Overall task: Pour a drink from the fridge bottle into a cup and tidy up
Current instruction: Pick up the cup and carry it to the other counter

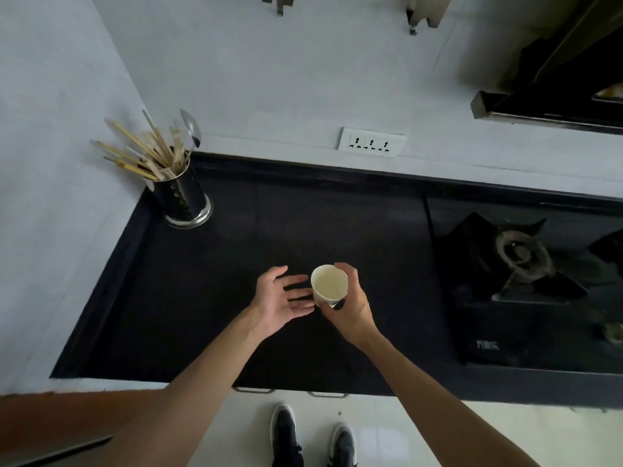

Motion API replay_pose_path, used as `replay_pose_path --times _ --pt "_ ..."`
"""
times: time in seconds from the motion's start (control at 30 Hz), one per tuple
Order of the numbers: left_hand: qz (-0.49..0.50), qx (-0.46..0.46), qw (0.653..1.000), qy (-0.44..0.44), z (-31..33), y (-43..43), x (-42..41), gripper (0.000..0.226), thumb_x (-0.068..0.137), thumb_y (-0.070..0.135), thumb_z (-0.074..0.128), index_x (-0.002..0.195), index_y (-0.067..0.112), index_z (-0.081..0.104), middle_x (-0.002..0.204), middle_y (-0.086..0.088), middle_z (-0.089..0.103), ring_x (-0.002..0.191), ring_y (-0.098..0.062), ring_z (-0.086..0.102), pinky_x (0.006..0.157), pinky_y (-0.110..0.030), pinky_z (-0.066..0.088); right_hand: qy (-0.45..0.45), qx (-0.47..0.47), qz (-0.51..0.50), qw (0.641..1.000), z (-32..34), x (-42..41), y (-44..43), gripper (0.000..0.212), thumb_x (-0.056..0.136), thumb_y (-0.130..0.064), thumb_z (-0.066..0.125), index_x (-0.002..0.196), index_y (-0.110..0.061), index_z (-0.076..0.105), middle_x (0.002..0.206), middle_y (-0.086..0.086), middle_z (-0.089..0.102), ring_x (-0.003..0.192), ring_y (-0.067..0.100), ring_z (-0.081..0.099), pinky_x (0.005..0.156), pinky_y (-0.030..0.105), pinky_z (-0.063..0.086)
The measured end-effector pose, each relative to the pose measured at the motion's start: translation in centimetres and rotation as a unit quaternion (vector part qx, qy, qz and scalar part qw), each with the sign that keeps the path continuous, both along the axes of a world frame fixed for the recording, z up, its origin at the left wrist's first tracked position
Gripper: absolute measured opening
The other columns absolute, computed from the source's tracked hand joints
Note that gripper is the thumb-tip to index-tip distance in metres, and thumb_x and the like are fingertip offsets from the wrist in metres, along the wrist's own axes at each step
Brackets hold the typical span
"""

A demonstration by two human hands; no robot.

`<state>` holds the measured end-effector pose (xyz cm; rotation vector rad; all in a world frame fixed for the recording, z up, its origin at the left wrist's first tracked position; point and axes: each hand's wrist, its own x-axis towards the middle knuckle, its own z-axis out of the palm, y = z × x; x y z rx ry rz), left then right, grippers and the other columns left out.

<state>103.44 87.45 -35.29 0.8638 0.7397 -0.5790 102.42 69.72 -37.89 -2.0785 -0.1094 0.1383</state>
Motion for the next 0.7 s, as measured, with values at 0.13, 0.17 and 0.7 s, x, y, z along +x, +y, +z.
replay_pose_path --times 0.13,0.17,0.7 --pt "-0.009 0.009 1.0 0.002 -0.5 0.3 0.1 0.055 0.097 0.042 0.044 0.129 0.0 0.058 0.129 -0.032 0.058 0.118 -0.048 0.056 0.11 -0.059 0.038 0.007 -0.001 -0.005 1.0 -0.8 0.0 0.4 0.072 0.079 -0.016 0.079 0.135 -0.026 0.034 0.124 -0.009 0.051 0.115 0.006 0.053 0.086 0.019 0.052" --pt "-0.012 0.012 1.0 0.002 -0.6 0.3 0.1 0.054 0.097 0.042 0.044 0.127 0.0 0.059 0.129 -0.031 0.058 0.118 -0.048 0.056 0.109 -0.058 0.039 0.008 -0.002 -0.005 1.0 -1.0 0.1 0.5 0.072 0.079 -0.016 0.079 0.135 -0.026 0.034 0.124 -0.009 0.051 0.115 0.007 0.053 0.087 0.02 0.052" --pt "-0.048 0.034 0.998 0.004 -1.8 0.2 1.0 0.045 0.098 0.041 0.043 0.118 0.006 0.064 0.125 -0.025 0.062 0.112 -0.042 0.061 0.109 -0.055 0.037 0.031 -0.042 -0.011 0.999 -2.4 0.8 0.9 0.084 0.078 -0.019 0.081 0.14 -0.03 0.025 0.124 -0.009 0.048 0.111 0.007 0.053 0.082 0.012 0.048"
